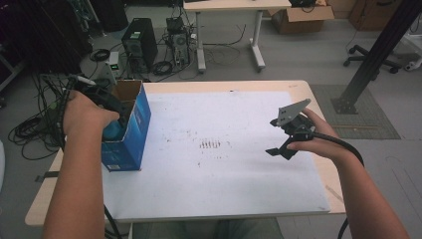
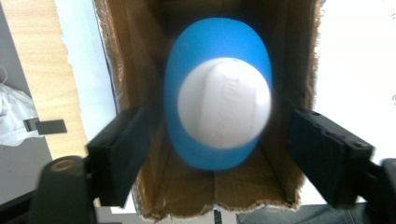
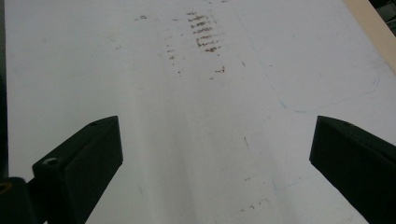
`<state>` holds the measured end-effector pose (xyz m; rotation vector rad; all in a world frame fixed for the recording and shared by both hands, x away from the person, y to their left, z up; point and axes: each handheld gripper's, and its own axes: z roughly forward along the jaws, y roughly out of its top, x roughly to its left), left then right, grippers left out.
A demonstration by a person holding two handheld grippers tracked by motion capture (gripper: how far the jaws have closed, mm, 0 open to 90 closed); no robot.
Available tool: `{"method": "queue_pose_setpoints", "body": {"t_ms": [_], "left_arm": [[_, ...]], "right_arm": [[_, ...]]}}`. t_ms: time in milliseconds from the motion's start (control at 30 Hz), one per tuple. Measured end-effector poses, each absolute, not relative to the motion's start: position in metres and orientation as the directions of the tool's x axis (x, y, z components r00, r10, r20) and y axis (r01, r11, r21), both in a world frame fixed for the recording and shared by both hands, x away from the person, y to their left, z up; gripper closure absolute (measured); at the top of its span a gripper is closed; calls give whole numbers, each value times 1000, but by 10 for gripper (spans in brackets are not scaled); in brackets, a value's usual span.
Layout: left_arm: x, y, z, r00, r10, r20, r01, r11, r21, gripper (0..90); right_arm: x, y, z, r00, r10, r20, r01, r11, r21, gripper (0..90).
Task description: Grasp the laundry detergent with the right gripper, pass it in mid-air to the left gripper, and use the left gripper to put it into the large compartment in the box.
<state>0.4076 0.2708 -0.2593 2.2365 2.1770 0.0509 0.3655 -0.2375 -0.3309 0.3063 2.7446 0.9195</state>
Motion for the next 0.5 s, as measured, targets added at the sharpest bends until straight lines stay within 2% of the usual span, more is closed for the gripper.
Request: {"method": "queue_pose_setpoints", "body": {"t_ms": [67,300,500], "left_arm": [[407,269,-255,44,999,10,998,-44,41,198],[403,259,-239,73,997,39,996,-75,57,82],[398,255,-225,88,995,47,993,-91,73,57]], "right_arm": [[365,-238,-330,-952,266,-153,121,782,611,27],[363,-237,-326,-952,263,-160,113,781,614,27],[363,-235,-323,-952,258,-163,108,783,613,27]]}}
